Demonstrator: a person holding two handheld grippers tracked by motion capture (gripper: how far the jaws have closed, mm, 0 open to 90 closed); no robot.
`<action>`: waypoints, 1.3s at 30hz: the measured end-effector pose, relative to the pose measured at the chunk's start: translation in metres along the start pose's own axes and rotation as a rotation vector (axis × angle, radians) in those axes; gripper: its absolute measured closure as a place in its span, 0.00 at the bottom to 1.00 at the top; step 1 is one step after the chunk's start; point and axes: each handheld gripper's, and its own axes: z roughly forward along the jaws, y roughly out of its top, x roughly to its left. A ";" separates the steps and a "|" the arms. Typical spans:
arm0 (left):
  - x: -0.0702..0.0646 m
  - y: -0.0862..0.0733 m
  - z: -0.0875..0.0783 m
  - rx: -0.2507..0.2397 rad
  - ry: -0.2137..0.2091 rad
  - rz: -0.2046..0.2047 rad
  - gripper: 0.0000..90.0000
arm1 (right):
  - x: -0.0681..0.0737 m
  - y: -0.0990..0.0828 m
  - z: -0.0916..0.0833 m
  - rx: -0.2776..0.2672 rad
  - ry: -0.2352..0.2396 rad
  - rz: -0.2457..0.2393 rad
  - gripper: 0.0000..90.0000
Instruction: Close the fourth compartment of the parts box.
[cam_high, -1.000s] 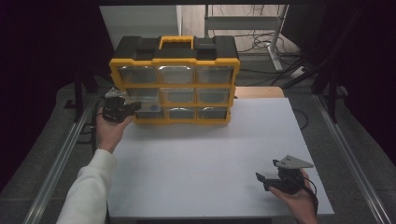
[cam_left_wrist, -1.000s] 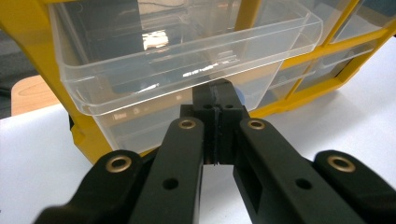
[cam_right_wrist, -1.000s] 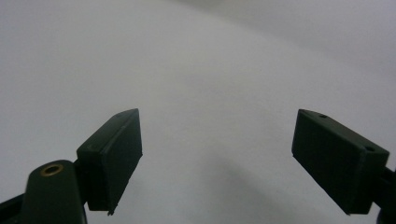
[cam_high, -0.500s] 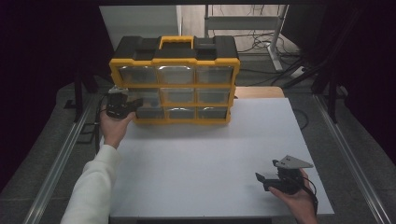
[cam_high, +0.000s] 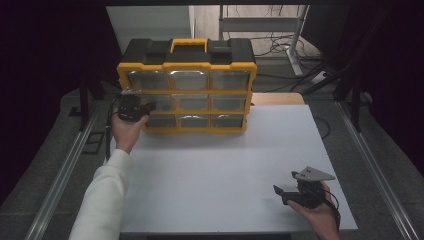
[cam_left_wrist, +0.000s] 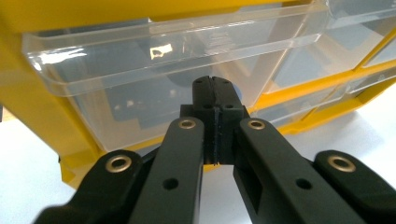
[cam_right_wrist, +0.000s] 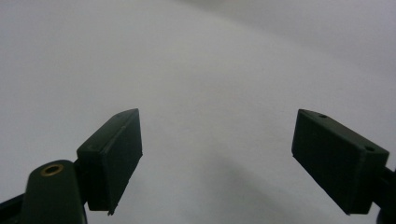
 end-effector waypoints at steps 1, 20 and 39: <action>0.000 0.001 0.001 0.000 0.005 0.002 1.00 | 0.000 0.000 0.000 0.000 0.000 0.001 0.19; -0.006 -0.015 -0.012 -0.003 -0.026 0.055 1.00 | 0.000 0.000 -0.001 -0.003 -0.002 0.002 0.19; -0.031 -0.081 -0.057 -0.027 -0.114 0.158 0.50 | -0.001 0.001 0.001 -0.007 0.003 0.017 0.18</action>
